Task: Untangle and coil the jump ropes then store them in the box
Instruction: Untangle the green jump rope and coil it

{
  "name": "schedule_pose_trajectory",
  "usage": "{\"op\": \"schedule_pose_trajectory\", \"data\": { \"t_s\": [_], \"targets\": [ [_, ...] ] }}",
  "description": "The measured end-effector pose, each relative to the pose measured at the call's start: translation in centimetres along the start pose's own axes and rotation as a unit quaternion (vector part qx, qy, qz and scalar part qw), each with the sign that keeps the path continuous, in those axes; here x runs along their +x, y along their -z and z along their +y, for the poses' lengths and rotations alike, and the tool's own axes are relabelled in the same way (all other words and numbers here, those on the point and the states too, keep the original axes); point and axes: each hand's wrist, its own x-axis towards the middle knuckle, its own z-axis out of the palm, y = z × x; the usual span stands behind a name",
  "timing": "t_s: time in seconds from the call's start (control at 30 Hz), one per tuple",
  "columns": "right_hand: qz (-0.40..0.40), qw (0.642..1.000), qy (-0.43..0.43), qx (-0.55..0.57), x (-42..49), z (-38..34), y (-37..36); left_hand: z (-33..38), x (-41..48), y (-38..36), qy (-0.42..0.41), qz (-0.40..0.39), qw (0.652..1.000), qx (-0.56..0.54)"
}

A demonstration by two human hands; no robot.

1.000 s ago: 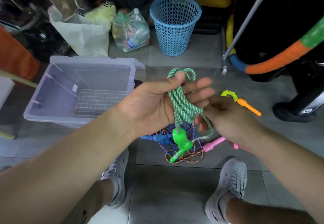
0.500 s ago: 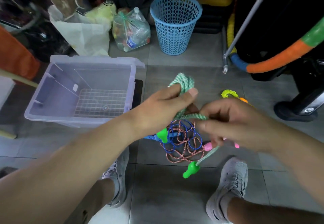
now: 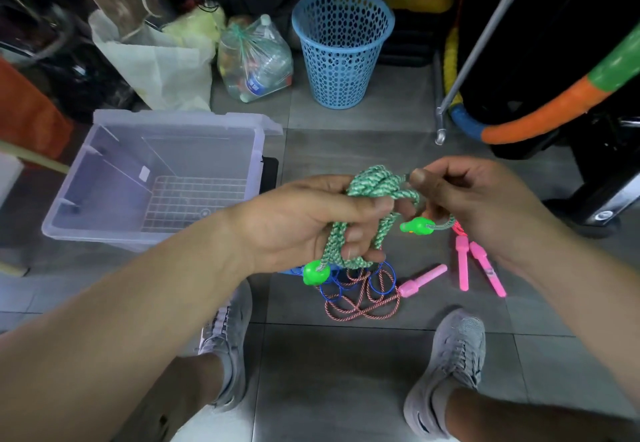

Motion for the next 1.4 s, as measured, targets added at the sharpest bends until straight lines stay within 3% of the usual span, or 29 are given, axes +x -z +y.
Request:
{"op": "schedule_pose_trajectory", "data": {
  "t_s": [0.23, 0.4, 0.6, 0.83, 0.97, 1.1, 1.3, 1.4],
  "targets": [
    [-0.039, 0.994, -0.023, -0.097, -0.2, 1.0, -1.2, 0.8, 0.1, 0.6, -0.052, -0.024, 0.983, -0.174],
    [-0.092, 0.972, -0.078, -0.204, -0.7, 1.3, -1.6, 1.7, 0.0, 1.4, -0.105, 0.041, 0.967, -0.228],
    [-0.214, 0.932, -0.118, -0.266, -1.2, 2.1, -2.7, 2.2, -0.1, 2.3, -0.134, 0.132, 0.943, -0.273],
    [-0.224, 0.899, -0.133, -0.353, -1.0, 3.0, -2.1, 2.2, -0.2, 3.1, -0.164, 0.182, 0.929, -0.279],
    [-0.254, 0.901, -0.138, -0.322, -1.0, 2.9, -1.6, 1.9, 0.0, 3.3, -0.157, 0.195, 0.929, -0.272],
    [-0.243, 0.94, -0.155, -0.185, -1.4, 1.4, -1.1, 1.9, 0.0, 3.1, -0.116, 0.203, 0.947, -0.22],
    [-0.073, 0.979, -0.192, 0.009, -0.9, -0.3, 0.0, 0.8, 0.3, 2.2, -0.048, 0.227, 0.961, -0.149],
    [0.015, 0.971, -0.189, 0.144, -0.6, -1.3, 0.3, 0.5, 0.5, 1.8, -0.024, 0.223, 0.965, -0.139]
  ]
}}
